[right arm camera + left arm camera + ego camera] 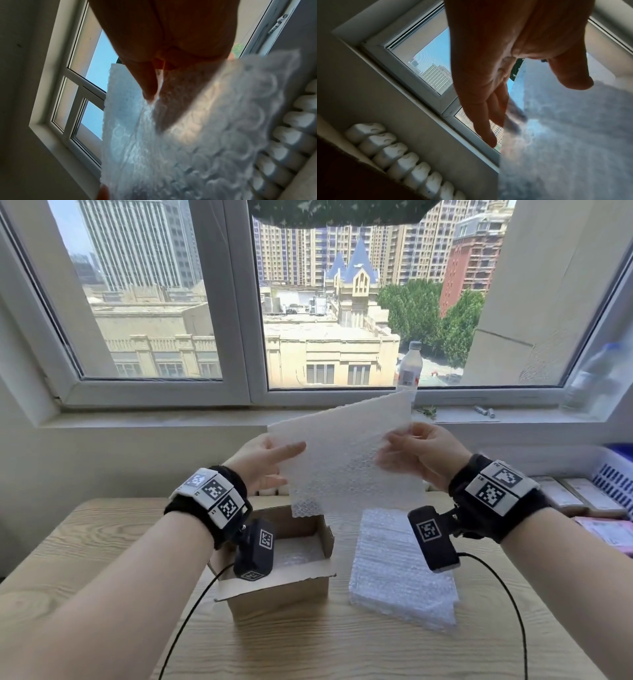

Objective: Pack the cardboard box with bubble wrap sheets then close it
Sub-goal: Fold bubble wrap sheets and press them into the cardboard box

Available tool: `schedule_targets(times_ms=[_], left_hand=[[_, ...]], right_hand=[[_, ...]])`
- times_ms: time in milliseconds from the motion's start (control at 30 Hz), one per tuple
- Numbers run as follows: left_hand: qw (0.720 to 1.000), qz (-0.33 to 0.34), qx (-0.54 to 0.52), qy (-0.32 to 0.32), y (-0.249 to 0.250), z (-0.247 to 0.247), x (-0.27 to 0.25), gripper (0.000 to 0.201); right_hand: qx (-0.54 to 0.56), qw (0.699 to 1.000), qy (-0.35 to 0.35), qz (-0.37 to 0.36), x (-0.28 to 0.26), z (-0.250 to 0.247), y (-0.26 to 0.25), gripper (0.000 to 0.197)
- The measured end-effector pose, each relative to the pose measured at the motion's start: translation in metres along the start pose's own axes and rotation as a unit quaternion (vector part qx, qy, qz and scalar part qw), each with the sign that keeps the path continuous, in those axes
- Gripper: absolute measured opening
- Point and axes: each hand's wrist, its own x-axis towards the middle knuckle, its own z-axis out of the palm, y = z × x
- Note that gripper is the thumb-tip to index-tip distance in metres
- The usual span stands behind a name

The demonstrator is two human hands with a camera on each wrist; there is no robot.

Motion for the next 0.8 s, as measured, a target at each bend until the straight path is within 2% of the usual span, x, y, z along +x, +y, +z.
schedule_targets(times_ms=[67, 133, 267, 333, 500, 600, 700, 800], left_hand=[[1.0, -0.005, 0.013, -0.011, -0.006, 0.001, 0.0, 0.03], [1.0, 0.001, 0.004, -0.01, -0.01, 0.002, 0.0, 0.024], [1.0, 0.0, -0.017, -0.02, -0.016, -0.004, 0.001, 0.036], [1.0, 0.007, -0.017, -0.019, -0.018, -0.005, 0.0, 0.035], [0.994, 0.061, 0.065, 0.066, -0.019, -0.006, 0.003, 0.009], [0.988, 0.065, 0.103, 0.091, -0.02, -0.011, 0.006, 0.006], [0.995, 0.037, -0.004, 0.089, -0.02, -0.012, 0.007, 0.017], [0.991, 0.001, -0.092, 0.097, -0.017, -0.013, 0.007, 0.023]], right_hand=[[0.008, 1.0, 0.003, -0.003, 0.0, 0.003, 0.0, 0.004], [0.014, 1.0, 0.01, -0.002, 0.0, 0.005, 0.001, 0.004], [0.018, 1.0, 0.018, 0.008, 0.001, 0.007, 0.001, 0.008], [0.018, 1.0, 0.014, 0.021, 0.002, 0.006, 0.003, 0.01], [-0.011, 0.999, 0.024, 0.033, 0.004, 0.008, 0.01, 0.011], [-0.033, 0.998, 0.031, 0.038, 0.006, 0.009, 0.015, 0.018], [-0.051, 0.996, 0.055, 0.041, 0.011, 0.007, 0.018, 0.025], [-0.079, 0.994, 0.061, 0.052, 0.013, 0.006, 0.02, 0.033]])
